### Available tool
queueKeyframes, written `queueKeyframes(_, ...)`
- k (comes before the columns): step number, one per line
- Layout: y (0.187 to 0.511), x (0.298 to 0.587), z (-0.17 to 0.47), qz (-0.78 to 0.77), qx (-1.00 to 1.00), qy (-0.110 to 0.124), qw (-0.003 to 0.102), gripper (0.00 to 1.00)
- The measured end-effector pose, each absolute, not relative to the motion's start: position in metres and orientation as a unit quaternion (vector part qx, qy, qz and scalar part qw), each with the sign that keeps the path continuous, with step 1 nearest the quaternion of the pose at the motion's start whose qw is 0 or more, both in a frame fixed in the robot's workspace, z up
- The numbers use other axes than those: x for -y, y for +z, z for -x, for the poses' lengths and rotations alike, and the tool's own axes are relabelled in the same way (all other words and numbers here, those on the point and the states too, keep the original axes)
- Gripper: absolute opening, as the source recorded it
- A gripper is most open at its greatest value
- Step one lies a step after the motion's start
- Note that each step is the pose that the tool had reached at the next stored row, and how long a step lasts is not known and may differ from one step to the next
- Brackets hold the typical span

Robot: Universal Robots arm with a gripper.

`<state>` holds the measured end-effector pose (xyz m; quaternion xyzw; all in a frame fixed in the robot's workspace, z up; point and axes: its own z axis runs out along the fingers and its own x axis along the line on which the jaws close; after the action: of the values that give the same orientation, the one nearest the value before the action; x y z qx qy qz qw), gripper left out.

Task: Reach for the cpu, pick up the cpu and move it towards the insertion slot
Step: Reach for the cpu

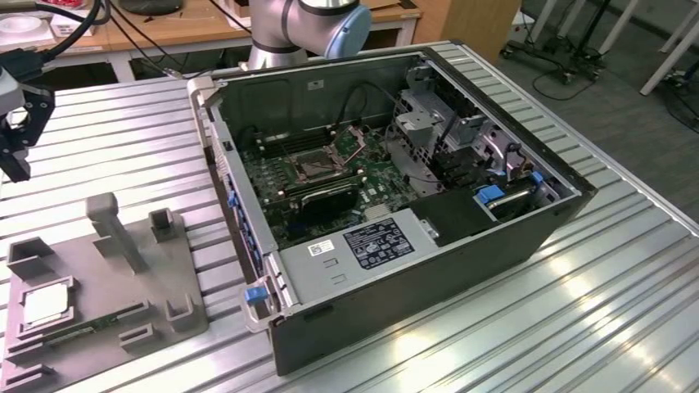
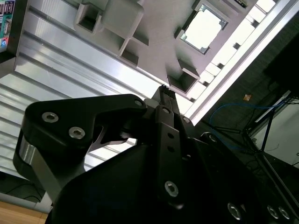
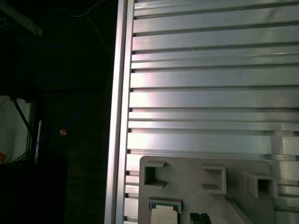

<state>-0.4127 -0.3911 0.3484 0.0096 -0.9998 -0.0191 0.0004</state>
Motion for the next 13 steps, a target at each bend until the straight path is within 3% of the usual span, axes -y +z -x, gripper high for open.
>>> queueKeyframes(13, 0.3482, 0.3911, 0.4148, -0.01, 1.0, -0.019, 0.0, 0.11)
